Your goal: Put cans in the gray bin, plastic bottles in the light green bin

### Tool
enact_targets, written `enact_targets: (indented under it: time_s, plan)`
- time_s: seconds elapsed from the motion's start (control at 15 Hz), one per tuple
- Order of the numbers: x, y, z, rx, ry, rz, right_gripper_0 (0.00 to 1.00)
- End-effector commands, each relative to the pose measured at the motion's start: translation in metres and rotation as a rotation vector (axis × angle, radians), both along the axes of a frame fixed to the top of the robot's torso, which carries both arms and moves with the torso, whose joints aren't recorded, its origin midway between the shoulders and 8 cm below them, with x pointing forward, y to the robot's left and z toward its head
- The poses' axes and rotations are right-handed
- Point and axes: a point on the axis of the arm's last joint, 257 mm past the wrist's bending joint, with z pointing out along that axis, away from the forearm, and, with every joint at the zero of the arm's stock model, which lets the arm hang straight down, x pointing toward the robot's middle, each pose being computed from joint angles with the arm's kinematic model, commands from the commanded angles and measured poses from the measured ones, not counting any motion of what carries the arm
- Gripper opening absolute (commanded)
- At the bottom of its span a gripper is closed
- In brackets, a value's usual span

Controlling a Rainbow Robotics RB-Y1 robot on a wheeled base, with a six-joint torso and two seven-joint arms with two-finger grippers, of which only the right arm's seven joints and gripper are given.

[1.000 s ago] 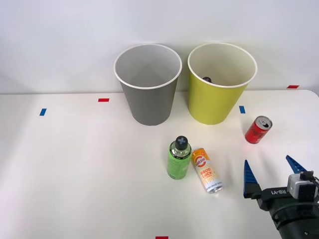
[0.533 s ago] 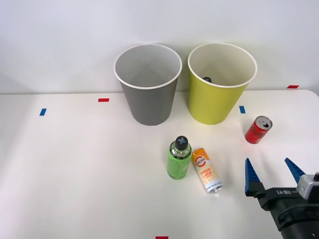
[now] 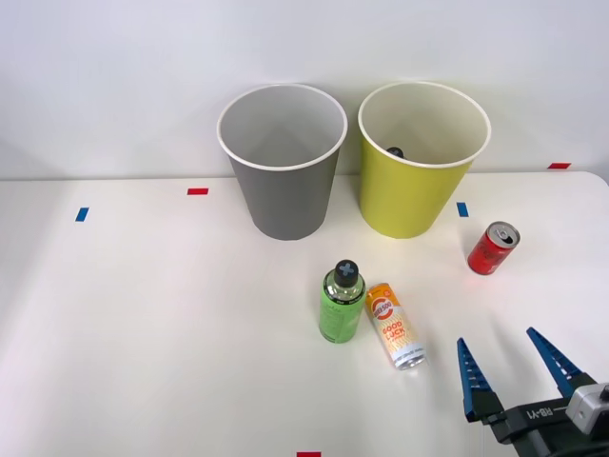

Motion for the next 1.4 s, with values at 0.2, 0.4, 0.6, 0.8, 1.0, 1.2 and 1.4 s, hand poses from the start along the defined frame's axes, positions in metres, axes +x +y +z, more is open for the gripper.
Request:
enact_targets:
  time_s: [0.2,0.4,0.6,0.8,1.0,1.2,1.4]
  plan:
    - [-0.032,0.001,-0.021,-0.115,0.034,-0.043,1.0]
    - [-0.045,-0.002,-0.027,-0.026,0.021,-0.036,1.0]
    - [-0.054,-0.008,-0.027,-0.006,-0.023,-0.031,1.0]
    - [-0.067,-0.003,-0.026,0.017,-0.032,-0.034,1.0]
    - [-0.077,0.005,-0.033,0.043,-0.004,-0.04,1.0]
    - [-0.082,0.007,-0.036,0.046,0.007,-0.044,1.0]
    - [-0.082,0.007,-0.036,0.046,0.007,-0.044,1.0]
